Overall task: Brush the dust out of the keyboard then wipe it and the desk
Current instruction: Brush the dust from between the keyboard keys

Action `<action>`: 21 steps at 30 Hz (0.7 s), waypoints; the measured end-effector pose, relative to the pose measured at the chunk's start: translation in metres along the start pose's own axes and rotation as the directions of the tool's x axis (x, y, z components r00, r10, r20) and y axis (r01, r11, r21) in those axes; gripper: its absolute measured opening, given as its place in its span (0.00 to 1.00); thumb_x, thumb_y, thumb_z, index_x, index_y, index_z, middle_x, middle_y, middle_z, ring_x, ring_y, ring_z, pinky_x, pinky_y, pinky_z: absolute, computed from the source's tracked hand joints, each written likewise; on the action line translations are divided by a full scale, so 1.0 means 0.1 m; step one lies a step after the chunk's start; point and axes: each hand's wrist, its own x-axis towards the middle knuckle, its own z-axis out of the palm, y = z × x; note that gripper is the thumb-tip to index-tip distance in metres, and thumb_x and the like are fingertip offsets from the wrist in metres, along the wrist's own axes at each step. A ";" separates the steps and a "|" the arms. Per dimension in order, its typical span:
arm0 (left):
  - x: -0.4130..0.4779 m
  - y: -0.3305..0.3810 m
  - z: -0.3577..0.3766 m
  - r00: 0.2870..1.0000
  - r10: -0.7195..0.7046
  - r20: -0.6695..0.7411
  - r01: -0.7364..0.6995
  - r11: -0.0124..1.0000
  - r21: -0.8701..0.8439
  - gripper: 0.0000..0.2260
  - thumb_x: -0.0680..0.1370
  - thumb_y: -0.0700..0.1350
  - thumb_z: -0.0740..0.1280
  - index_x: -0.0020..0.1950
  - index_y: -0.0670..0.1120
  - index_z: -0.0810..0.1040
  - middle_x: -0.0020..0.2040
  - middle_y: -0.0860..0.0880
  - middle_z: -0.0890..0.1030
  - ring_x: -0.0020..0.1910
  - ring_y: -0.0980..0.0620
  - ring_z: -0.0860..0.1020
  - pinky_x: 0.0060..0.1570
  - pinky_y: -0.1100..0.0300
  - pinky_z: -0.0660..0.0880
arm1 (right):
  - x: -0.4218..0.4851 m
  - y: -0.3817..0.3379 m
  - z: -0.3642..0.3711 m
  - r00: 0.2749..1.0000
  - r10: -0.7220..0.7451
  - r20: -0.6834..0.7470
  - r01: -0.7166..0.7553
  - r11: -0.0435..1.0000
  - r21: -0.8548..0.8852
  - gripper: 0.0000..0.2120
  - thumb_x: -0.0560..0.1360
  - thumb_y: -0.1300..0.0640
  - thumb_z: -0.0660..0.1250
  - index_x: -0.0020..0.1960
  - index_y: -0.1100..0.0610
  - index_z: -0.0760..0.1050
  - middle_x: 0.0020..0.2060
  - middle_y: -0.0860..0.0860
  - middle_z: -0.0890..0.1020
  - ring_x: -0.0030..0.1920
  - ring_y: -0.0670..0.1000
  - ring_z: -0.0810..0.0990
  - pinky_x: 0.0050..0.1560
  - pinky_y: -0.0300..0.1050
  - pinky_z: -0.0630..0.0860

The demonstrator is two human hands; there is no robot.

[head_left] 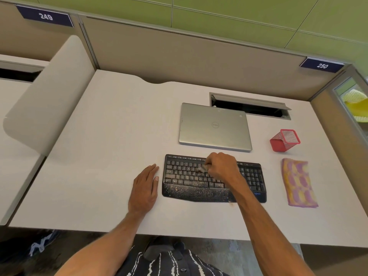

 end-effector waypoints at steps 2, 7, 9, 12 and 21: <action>0.00 0.00 0.00 1.000 -0.004 -0.002 0.004 1.000 0.000 0.21 0.91 0.53 0.54 0.83 0.53 0.71 0.82 0.56 0.71 0.83 0.57 0.65 0.83 0.53 0.62 | 0.02 -0.01 -0.02 0.999 0.043 -0.001 -0.043 0.990 0.132 0.07 0.82 0.52 0.68 0.58 0.49 0.83 0.44 0.44 0.86 0.37 0.42 0.80 0.46 0.43 0.78; 0.00 -0.01 0.00 1.000 -0.004 0.002 0.004 1.000 0.004 0.21 0.91 0.53 0.54 0.83 0.53 0.71 0.82 0.57 0.70 0.83 0.58 0.65 0.83 0.53 0.62 | 0.01 0.03 0.04 0.990 0.143 0.022 -0.143 0.948 0.283 0.07 0.81 0.53 0.67 0.59 0.49 0.77 0.47 0.45 0.81 0.36 0.42 0.78 0.41 0.42 0.74; 0.00 0.00 0.00 1.000 -0.004 -0.001 0.004 1.000 0.006 0.21 0.91 0.53 0.54 0.83 0.53 0.71 0.82 0.57 0.70 0.83 0.58 0.64 0.83 0.53 0.62 | -0.01 0.01 0.05 0.982 0.186 -0.044 -0.163 0.935 0.314 0.04 0.81 0.52 0.68 0.56 0.49 0.79 0.43 0.45 0.82 0.35 0.40 0.78 0.34 0.38 0.70; 0.00 0.00 0.00 1.000 -0.006 -0.006 0.006 1.000 0.001 0.21 0.90 0.53 0.55 0.83 0.53 0.72 0.82 0.57 0.71 0.83 0.59 0.65 0.83 0.55 0.60 | -0.04 -0.03 0.07 0.971 0.191 -0.144 -0.144 0.946 0.290 0.04 0.81 0.51 0.69 0.52 0.49 0.82 0.35 0.43 0.81 0.33 0.40 0.77 0.31 0.35 0.66; 0.00 0.00 0.00 1.000 -0.006 -0.001 0.006 1.000 0.003 0.21 0.90 0.52 0.55 0.83 0.53 0.71 0.82 0.58 0.70 0.83 0.59 0.64 0.83 0.57 0.59 | -0.03 -0.05 0.09 0.978 0.198 -0.067 -0.168 0.937 0.307 0.01 0.78 0.54 0.73 0.48 0.48 0.82 0.34 0.41 0.83 0.32 0.41 0.81 0.37 0.39 0.79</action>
